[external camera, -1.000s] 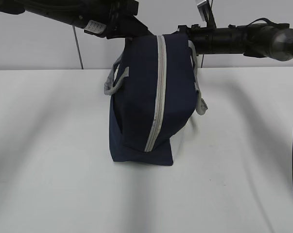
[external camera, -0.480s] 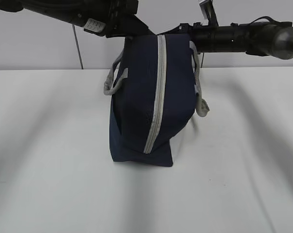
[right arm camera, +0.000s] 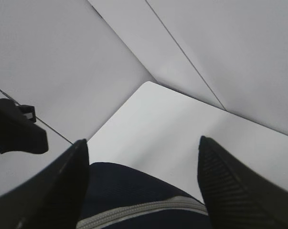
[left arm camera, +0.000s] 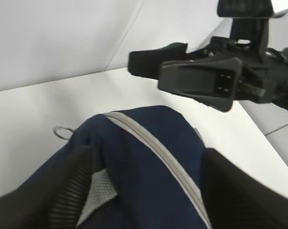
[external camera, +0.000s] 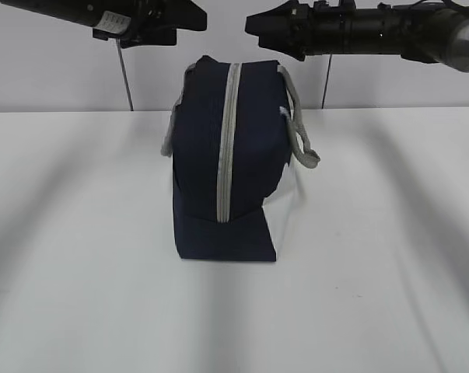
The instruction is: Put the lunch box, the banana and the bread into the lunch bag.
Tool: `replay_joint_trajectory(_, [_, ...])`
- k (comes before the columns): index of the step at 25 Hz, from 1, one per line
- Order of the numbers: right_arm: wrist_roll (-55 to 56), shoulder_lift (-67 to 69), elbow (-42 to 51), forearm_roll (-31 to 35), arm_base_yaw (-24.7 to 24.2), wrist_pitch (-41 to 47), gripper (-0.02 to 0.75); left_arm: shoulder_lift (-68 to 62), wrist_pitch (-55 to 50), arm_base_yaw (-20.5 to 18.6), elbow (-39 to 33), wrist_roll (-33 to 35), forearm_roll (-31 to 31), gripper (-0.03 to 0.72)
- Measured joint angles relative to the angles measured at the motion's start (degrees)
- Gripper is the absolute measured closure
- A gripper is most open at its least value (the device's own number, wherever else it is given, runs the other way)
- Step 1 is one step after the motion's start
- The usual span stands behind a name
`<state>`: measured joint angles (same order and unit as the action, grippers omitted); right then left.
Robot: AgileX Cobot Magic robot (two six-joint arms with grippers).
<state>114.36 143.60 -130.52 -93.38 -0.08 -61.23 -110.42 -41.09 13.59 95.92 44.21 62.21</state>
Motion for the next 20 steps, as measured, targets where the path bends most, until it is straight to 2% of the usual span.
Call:
replay_joint_trajectory(4, [0.11, -0.09, -0.24, -1.52, 0.00, -0.50, 0.214, 0.04, -1.38, -1.17, 0.00, -2.16, -1.39, 0.202])
replay_joint_trajectory(7, [3.03, -0.56, -1.94, -10.55, 0.13, -0.72, 0.214, 0.64, -3.26, -1.19, 0.00, -6.15, -6.55, 0.214])
replay_joint_trajectory(9, [5.47, -1.09, -3.00, -13.62, 0.24, -1.46, 0.214, 1.29, -4.27, -1.19, 0.00, -10.01, -11.64, 0.218])
replay_joint_trajectory(14, [8.35, -5.14, -3.51, -14.37, 0.66, -2.38, 0.214, 3.54, -7.23, -1.24, 0.00, -17.86, -20.17, 0.221])
replay_joint_trajectory(20, [11.15, -12.52, -1.43, -14.37, 2.61, -6.47, 0.214, 7.05, -15.94, -1.24, 0.00, -22.27, -26.73, 0.226])
